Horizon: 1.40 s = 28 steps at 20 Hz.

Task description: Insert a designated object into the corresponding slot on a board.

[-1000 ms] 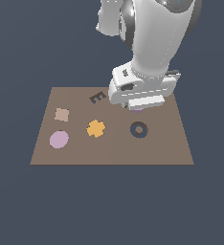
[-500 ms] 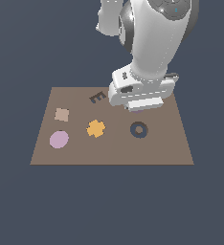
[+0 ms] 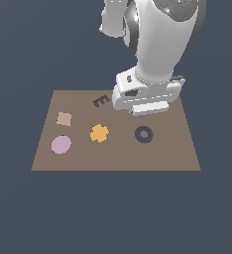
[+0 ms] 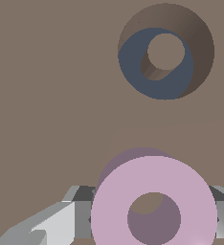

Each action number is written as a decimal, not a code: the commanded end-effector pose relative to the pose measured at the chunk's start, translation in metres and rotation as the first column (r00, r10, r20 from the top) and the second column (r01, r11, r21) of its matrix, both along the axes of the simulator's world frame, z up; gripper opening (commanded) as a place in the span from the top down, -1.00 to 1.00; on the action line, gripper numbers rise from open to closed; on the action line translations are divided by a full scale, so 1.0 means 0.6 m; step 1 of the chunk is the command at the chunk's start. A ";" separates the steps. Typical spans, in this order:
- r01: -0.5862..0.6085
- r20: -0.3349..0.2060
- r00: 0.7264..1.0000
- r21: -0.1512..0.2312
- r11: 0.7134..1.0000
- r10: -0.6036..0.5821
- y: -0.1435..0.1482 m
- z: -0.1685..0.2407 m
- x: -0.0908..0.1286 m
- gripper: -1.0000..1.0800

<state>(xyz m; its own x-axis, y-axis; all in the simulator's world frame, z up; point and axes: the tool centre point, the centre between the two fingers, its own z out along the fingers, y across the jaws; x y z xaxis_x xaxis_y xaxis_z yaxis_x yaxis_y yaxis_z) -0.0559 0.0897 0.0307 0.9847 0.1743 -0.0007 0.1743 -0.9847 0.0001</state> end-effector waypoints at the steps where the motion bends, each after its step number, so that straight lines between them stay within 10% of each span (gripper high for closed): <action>1: 0.000 0.001 1.000 0.000 1.000 0.000 0.000 0.001 0.005 1.00; 28: -0.021 0.000 1.000 0.000 1.000 0.021 0.002 0.017 0.152 1.00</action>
